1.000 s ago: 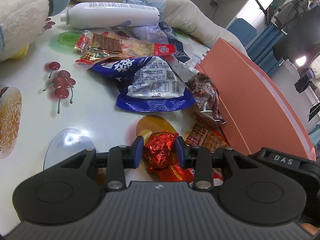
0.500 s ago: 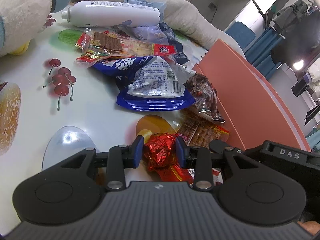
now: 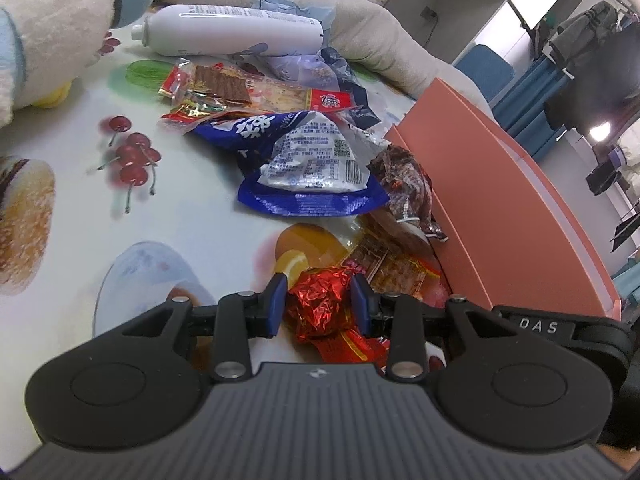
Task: Organize snacks
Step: 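Grasp the brown spicy-strip pack with the right tool while the left tool holds the red candy, then carry the red candy with the left tool while the right tool carries the strip pack over the box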
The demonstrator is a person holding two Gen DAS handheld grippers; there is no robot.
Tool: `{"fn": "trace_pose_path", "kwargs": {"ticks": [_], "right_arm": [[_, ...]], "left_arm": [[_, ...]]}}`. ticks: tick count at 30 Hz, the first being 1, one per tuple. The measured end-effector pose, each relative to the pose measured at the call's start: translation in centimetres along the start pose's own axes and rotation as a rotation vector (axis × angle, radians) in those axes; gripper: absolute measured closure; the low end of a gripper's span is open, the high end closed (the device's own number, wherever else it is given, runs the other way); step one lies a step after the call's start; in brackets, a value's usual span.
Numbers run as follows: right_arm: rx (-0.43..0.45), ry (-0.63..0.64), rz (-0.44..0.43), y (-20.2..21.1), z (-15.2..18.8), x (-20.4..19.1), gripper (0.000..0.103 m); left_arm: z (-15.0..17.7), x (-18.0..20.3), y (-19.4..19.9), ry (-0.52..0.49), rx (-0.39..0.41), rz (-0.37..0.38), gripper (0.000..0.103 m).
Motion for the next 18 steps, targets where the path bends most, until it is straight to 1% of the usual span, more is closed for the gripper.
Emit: {"fn": "trace_pose_path", "kwargs": {"ticks": [4,6,8,11,15,18], "right_arm": [[-0.003,0.043,-0.016,0.8,0.1,-0.5,0.099],[-0.008,0.096,-0.025,1.7,0.4,-0.8,0.099],[-0.011,0.137,-0.028,2.0,0.6,-1.5,0.099],[-0.014,0.174,-0.043,3.3,0.8,-1.4,0.1],[-0.037,0.267,-0.038,4.8,1.3,-0.7,0.1],[-0.049,0.322,-0.039,6.3,1.4,0.3,0.1]], "left_arm": [[0.8,0.6,1.7,-0.001,0.0,-0.036,0.063],[1.4,1.1,2.9,0.02,0.009,-0.046,0.063],[2.1,1.6,4.1,0.013,0.011,-0.075,0.063],[3.1,2.7,5.8,0.016,0.022,-0.1,0.063],[4.5,4.0,7.8,0.026,0.043,-0.129,0.063],[5.8,4.7,8.9,0.028,0.046,-0.176,0.063]]}}
Point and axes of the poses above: each gripper's, at about its wrist camera, not at the fingertips, and y roughly against the way its jaws point, x to its right, z to its underside, the point moved 9 cm from there along -y, roughly the way its jaws point, and after that the axes turned 15 degrees about z, right-handed, at the moved point
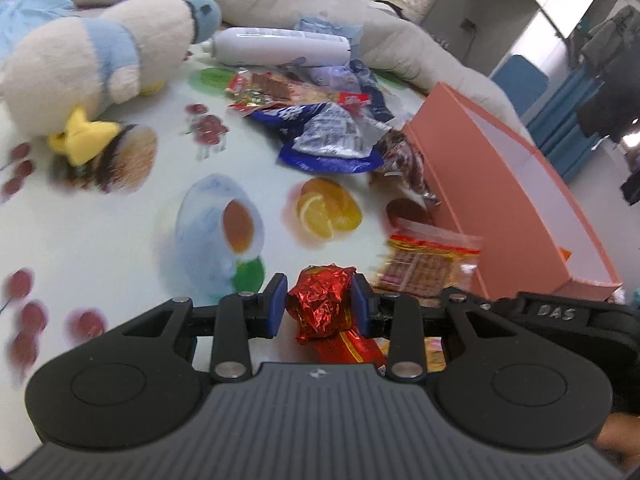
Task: Organize snacks
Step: 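Carry the red candy with the left tool while the right tool carries the strip pack over the box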
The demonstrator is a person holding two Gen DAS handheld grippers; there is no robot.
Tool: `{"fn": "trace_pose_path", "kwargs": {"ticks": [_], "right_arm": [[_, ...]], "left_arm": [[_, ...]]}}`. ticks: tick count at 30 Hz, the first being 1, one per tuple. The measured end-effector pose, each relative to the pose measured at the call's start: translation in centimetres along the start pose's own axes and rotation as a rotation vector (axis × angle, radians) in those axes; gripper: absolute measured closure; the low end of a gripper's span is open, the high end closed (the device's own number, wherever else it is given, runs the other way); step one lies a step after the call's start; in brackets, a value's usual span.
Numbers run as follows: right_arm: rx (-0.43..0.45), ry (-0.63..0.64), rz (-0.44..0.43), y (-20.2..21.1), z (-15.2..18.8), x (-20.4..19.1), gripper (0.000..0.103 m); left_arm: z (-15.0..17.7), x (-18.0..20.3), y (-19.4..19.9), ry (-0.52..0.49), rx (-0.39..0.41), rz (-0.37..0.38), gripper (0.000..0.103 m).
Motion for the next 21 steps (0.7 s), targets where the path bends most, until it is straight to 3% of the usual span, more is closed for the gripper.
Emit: {"fn": "trace_pose_path", "kwargs": {"ticks": [9,17,21], "right_arm": [[-0.02,0.147,0.035,2.8,1.8,1.9,0.1],[0.002,0.226,0.055,5.2,1.8,1.8,0.1],[0.045,0.304,0.07,7.2,1.3,1.5,0.1]], "left_arm": [[3.2,1.9,2.1,-0.005,-0.058,-0.108,0.063],[3.8,3.5,3.3,0.017,-0.051,-0.09,0.063],[2.7,4.8,4.6,-0.071,-0.081,-0.123,0.063]]}}
Point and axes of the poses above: each gripper's, at about its wrist camera, not at the fingertips, and y roughly against the way its jaws point, x to its right, z to its underside, the point moved 9 cm from there along -y, roughly the way its jaws point, and after that the axes turned 15 degrees about z, right-handed, at the moved point
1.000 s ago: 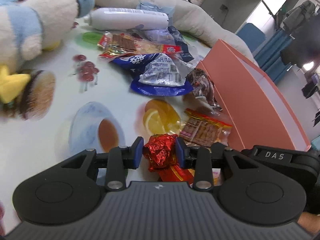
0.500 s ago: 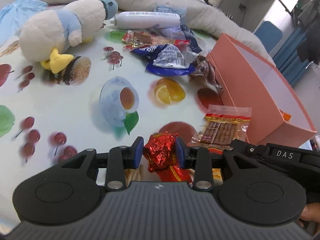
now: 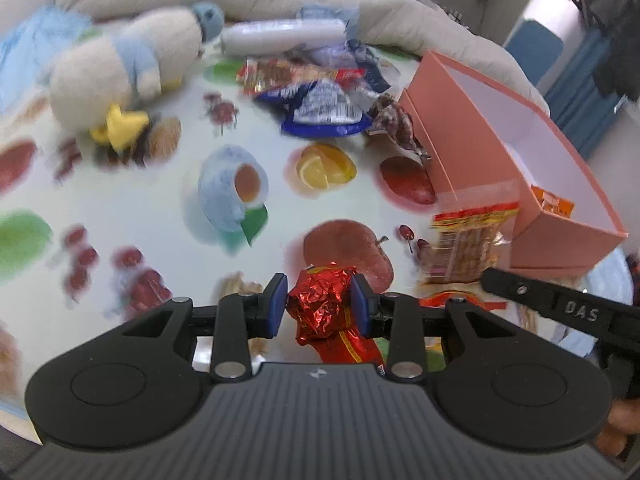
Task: Organize snacks
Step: 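Carry the red candy with the left tool while the right tool carries the strip pack over the box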
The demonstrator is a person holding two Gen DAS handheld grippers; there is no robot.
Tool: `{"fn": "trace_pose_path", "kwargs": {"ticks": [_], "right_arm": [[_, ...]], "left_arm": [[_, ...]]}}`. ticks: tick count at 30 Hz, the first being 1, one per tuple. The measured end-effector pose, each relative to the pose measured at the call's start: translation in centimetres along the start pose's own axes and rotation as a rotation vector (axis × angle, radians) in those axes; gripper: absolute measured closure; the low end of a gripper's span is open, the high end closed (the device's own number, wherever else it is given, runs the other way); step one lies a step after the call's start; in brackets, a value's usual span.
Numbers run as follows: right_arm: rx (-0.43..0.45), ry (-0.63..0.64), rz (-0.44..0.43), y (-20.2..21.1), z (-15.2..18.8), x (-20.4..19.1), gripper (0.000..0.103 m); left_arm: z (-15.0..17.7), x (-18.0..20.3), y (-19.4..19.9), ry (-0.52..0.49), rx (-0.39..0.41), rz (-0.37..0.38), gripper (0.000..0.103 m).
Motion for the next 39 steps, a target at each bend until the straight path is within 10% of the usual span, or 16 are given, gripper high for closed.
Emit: {"fn": "trace_pose_path", "kwargs": {"ticks": [25,39], "right_arm": [[0.194,0.007,-0.032,10.9,-7.7,4.9,0.1],[0.28,0.012,0.08,10.3,-13.8,10.8,0.099]], "left_arm": [[-6.5,11.7,3.8,-0.126,0.106,0.132,0.063],[-11.8,20.6,-1.9,-0.243,0.102,0.243,0.063]]}}
Point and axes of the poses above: each gripper's, at about its wrist camera, not at the fingertips, and y roughly against the way its jaws point, x to its right, z to its underside, the point moved 9 cm from there along -y, roughly the way its jaws point, and after that the axes turned 15 degrees about z, right-handed, at the moved point
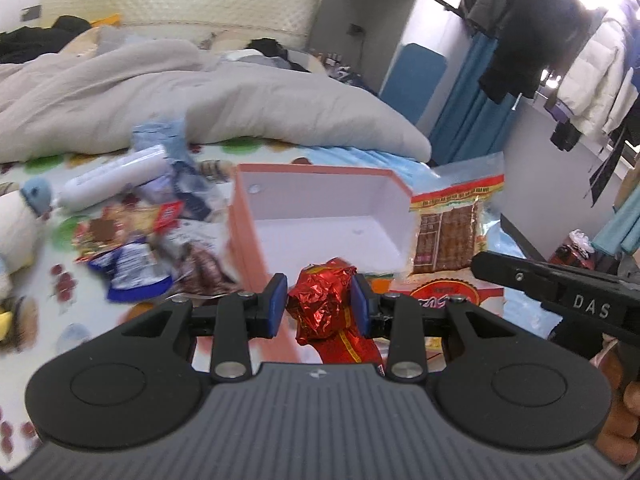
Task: Organize snacks
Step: 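Carry the red candy with the left tool while the right tool carries the strip pack over the box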
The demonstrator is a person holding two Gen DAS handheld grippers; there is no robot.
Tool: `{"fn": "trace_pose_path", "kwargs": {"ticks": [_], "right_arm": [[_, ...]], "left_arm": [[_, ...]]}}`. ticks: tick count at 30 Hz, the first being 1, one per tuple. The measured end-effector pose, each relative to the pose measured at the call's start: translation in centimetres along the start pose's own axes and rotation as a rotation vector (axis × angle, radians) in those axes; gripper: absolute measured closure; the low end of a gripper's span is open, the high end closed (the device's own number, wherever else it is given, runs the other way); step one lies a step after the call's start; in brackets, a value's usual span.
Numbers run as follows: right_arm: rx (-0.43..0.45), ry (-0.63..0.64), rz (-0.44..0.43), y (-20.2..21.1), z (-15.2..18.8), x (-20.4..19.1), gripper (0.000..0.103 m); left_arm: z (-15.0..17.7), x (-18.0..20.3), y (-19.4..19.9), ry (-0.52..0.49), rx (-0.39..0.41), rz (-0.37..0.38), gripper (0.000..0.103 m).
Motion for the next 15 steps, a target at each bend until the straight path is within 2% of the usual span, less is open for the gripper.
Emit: {"fn": "trace_pose_path", "kwargs": {"ticks": [8,15], "right_arm": [[-0.034,-0.002,0.033,-4.1,0.2,2.7,0.099],[-0.084,-0.006,0.054,-8.2,1.3,4.0,0.099]], "left_arm": [[-1.9,-0.7,-6.5,0.033,-0.052,0.026,0.063],[-1.9,-2.3,-11.0,0.055,-0.111,0.002,0.063]]}}
Point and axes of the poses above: each gripper's, at about its wrist camera, not at the fingertips, and y roughly against the way its jaws point, x to its right, z to its underside, the point moved 9 cm from there along -y, roughly the way its jaws point, and after that the axes turned 15 degrees about z, right-handed, at the moved point
